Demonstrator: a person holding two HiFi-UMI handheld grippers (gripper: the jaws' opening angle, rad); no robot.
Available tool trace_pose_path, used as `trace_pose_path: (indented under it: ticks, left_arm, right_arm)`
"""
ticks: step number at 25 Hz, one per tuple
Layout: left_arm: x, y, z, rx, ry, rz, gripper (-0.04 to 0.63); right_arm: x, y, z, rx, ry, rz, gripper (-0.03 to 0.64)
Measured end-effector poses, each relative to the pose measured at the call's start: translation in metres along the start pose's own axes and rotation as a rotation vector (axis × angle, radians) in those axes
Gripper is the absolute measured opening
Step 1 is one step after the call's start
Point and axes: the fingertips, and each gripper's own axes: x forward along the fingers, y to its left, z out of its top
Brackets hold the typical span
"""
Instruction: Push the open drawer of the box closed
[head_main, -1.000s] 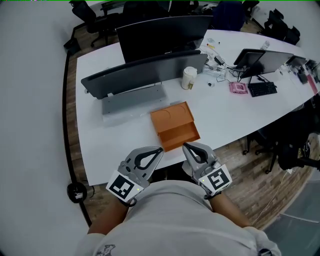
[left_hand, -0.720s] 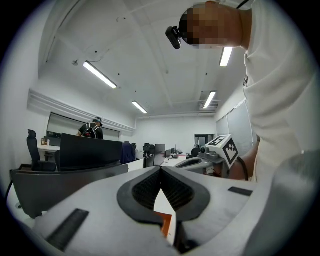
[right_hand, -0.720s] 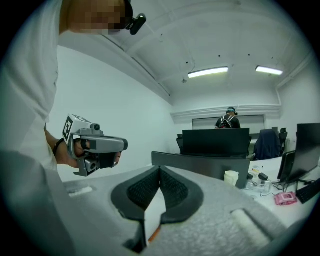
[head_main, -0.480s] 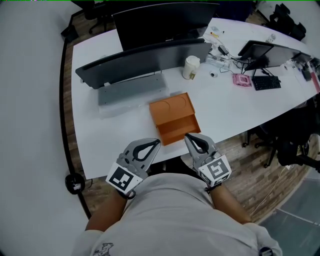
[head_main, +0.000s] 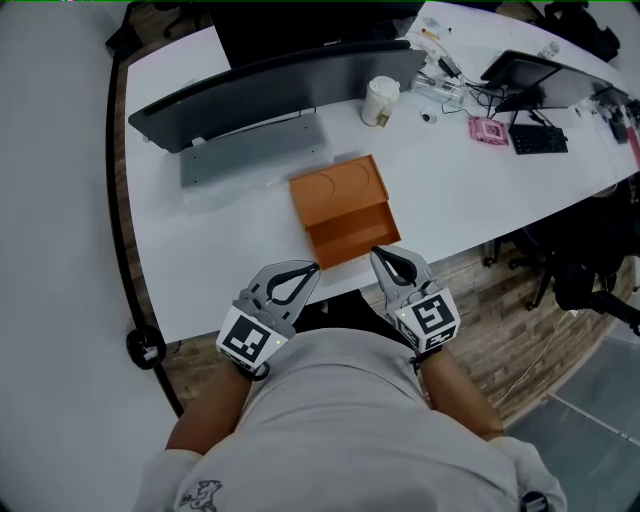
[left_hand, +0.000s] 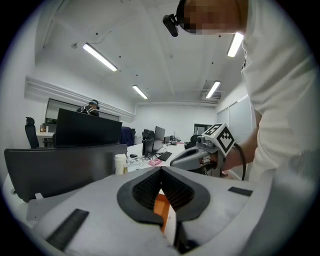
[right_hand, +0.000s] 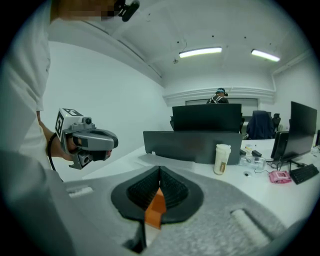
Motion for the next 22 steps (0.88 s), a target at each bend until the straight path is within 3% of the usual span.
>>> trace_pose_path:
  ticks: [7,12,15,22]
  left_arm:
    - [0.011,0.009,-0.032,-0.090,0.043,0.004,-0.002]
    - [0.014,0.012,-0.056,-0.085,0.061,0.010,-0.002]
    - [0.015,0.011,-0.062,-0.118,0.077,-0.001,-0.002]
    - [0.022,0.014,-0.086,-0.149,0.109,-0.002,-0.002]
  right_arm:
    - [0.008,-0.013,-0.038,0.045,0.068,-0.011,0.003]
    - [0.013,-0.019,-0.059,0.069,0.097,-0.017,0.005]
    - [0.019,-0.025,-0.075,0.095,0.119,-0.017,0.043]
    - [0.028,-0.036,-0.123,0.165,0.213,-0.030,0.060]
